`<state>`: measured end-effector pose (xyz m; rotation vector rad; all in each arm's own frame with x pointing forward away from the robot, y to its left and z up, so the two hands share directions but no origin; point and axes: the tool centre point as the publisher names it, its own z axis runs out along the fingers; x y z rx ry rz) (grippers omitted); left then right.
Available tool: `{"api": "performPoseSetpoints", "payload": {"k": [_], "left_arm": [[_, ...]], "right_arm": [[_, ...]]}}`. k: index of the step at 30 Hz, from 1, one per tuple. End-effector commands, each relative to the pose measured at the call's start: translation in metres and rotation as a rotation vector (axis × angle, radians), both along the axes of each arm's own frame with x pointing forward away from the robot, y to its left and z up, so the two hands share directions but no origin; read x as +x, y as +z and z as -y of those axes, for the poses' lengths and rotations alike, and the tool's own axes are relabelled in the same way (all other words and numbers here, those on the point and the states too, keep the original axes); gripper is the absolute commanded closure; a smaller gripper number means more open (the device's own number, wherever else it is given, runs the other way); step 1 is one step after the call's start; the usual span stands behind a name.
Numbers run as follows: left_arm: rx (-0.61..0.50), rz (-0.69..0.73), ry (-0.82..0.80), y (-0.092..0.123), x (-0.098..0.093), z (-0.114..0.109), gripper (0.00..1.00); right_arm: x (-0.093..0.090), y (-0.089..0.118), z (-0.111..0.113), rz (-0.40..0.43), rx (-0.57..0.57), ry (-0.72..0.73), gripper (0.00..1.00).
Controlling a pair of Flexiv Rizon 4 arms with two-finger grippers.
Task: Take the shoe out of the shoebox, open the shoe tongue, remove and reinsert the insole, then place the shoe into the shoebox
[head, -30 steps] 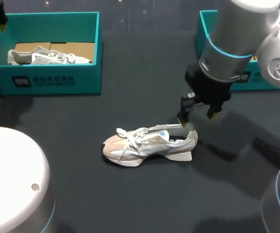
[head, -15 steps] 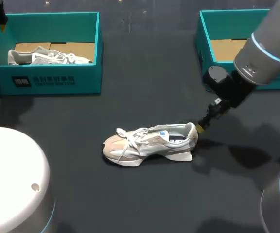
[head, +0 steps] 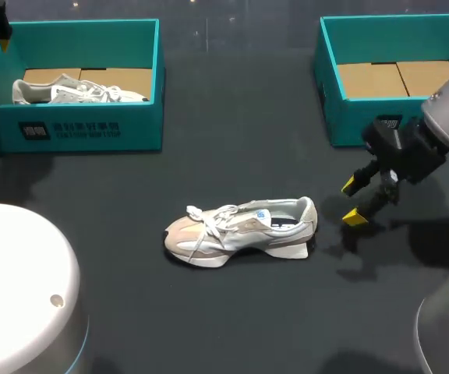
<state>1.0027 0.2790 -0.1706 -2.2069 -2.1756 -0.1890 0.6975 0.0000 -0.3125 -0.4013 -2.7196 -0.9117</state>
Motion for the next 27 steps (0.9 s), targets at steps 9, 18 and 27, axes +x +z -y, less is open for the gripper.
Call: {"api": "performPoseSetpoints", "payload": {"k": [9,18,27], "left_arm": [[0.002,0.002,-0.001,0.000,-0.001,0.000,0.00],[0.002,0.002,-0.001,0.000,-0.001,0.000,0.00],[0.002,0.002,-0.001,0.000,-0.001,0.000,0.00]], "right_arm": [[0.002,-0.026,0.015,0.229,0.288,0.050,0.00],[0.002,-0.044,0.028,0.250,0.300,-0.009,0.00],[-0.004,-0.067,0.041,0.290,0.379,-0.036,0.00]]}}
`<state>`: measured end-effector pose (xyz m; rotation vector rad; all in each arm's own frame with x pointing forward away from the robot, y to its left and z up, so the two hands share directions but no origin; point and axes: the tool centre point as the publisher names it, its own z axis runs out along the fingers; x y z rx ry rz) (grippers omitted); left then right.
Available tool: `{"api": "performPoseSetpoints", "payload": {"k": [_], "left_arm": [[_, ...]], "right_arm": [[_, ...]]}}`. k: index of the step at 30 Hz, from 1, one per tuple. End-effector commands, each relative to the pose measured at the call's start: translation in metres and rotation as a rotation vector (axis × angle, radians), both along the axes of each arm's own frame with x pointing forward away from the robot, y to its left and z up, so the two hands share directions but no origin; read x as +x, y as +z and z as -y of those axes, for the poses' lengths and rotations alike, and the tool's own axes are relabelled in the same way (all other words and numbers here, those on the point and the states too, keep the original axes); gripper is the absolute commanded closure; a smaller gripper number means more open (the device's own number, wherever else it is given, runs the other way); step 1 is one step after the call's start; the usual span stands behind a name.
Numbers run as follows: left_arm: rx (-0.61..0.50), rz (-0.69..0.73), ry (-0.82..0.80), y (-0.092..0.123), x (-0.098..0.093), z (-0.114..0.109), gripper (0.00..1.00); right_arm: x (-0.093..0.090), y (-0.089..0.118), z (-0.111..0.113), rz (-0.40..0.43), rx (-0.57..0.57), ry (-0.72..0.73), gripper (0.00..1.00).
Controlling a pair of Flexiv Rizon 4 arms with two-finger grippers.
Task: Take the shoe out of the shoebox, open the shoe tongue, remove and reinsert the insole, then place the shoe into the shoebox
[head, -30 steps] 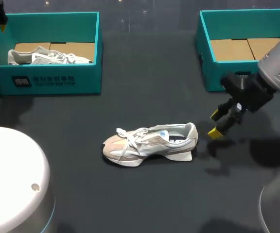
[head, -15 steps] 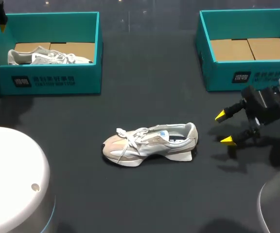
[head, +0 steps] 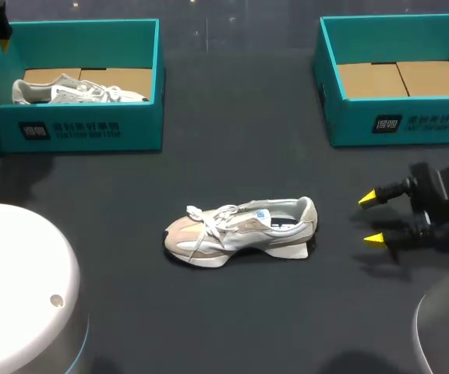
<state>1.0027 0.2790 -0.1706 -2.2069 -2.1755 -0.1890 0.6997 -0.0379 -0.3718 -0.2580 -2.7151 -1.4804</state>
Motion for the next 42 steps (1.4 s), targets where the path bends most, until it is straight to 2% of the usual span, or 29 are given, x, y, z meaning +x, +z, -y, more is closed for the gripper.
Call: {"api": "performPoseSetpoints", "payload": {"k": [1,4,16,30,42], "left_arm": [[0.002,0.002,-0.001,0.000,-0.001,0.000,0.00],[0.002,0.002,-0.001,0.000,-0.001,0.000,0.00],[0.002,0.002,-0.001,0.000,-0.001,0.000,0.00],[0.002,0.002,-0.001,0.000,-0.001,0.000,0.00],[0.002,0.002,-0.001,0.000,-0.001,0.000,0.00]], "right_arm": [[-0.006,-0.009,0.003,0.036,0.049,-0.017,0.00],[-0.006,-0.013,0.002,0.058,0.063,-0.010,0.00],[-0.004,-0.013,0.001,0.054,0.059,-0.017,0.00],[0.007,-0.016,-0.026,0.021,0.066,-0.038,0.00],[0.007,-0.016,-0.049,0.069,0.082,-0.012,0.00]]}}
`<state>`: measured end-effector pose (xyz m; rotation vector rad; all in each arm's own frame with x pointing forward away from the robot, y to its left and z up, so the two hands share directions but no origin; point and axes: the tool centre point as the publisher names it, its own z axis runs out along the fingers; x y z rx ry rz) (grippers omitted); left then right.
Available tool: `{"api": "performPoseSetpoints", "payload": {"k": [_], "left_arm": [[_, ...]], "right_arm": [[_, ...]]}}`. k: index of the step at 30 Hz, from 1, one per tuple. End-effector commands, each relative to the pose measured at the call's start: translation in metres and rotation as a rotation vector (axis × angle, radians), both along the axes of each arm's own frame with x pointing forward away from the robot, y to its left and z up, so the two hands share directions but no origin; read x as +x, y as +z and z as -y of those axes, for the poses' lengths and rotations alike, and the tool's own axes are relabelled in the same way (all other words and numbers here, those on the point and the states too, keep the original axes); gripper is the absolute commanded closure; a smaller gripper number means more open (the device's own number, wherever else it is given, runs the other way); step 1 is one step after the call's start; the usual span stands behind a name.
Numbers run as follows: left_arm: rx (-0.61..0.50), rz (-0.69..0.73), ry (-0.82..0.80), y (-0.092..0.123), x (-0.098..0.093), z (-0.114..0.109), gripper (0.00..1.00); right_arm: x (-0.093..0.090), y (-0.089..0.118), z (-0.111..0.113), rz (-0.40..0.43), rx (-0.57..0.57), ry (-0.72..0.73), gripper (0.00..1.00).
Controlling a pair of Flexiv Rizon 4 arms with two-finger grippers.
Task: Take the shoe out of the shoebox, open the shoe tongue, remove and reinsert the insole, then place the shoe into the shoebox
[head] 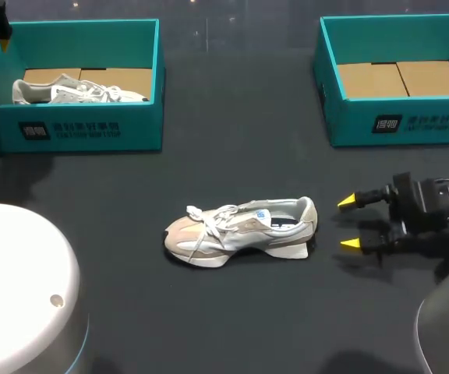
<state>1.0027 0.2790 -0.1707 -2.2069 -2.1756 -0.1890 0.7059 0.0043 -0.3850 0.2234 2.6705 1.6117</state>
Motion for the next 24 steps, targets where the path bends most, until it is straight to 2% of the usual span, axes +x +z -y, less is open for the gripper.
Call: {"api": "performPoseSetpoints", "payload": {"k": [1,24], "left_arm": [[0.003,0.002,-0.001,0.000,-0.001,0.000,0.00],[0.003,0.002,-0.001,0.000,-0.001,0.000,0.00]], "right_arm": [[0.001,-0.002,-0.009,0.008,-0.001,-0.001,0.00],[0.006,-0.008,-0.049,0.052,0.015,0.035,0.00]]}}
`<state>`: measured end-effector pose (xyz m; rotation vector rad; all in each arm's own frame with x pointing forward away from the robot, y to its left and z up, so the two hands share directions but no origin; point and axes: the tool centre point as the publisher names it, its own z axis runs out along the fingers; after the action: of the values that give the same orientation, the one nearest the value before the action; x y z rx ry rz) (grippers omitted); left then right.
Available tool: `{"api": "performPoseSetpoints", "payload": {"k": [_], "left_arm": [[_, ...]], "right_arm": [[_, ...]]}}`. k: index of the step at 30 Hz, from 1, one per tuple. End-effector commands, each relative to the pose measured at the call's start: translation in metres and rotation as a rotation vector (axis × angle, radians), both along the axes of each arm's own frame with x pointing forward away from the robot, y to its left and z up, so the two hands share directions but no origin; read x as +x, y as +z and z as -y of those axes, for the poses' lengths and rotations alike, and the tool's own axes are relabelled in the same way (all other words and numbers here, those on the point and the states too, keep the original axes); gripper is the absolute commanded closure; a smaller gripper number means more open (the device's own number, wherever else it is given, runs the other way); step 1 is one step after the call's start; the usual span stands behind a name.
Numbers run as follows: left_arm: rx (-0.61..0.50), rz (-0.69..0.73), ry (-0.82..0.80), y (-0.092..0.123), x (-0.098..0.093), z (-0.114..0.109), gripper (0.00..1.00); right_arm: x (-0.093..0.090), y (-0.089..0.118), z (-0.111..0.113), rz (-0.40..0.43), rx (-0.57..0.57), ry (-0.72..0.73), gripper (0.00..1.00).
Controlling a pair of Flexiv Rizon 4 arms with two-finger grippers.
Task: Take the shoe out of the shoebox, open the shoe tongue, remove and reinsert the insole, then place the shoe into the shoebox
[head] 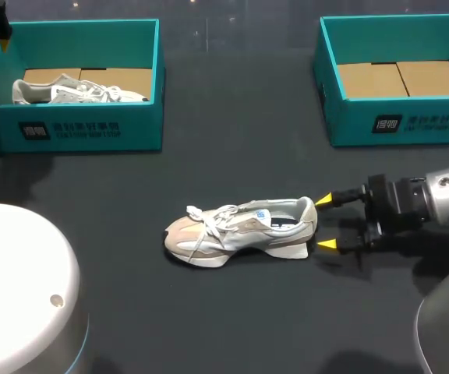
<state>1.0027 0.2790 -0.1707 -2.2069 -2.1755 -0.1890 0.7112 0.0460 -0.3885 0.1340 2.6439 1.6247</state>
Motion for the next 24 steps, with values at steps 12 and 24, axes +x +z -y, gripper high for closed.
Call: {"api": "performPoseSetpoints", "payload": {"k": [12,24], "left_arm": [[0.002,0.002,-0.001,0.000,-0.001,0.000,0.00],[0.002,0.002,-0.001,0.000,-0.001,0.000,0.00]], "right_arm": [[0.002,-0.008,-0.021,0.019,0.013,0.021,0.00],[0.005,-0.010,-0.035,0.026,0.017,0.047,0.00]]}}
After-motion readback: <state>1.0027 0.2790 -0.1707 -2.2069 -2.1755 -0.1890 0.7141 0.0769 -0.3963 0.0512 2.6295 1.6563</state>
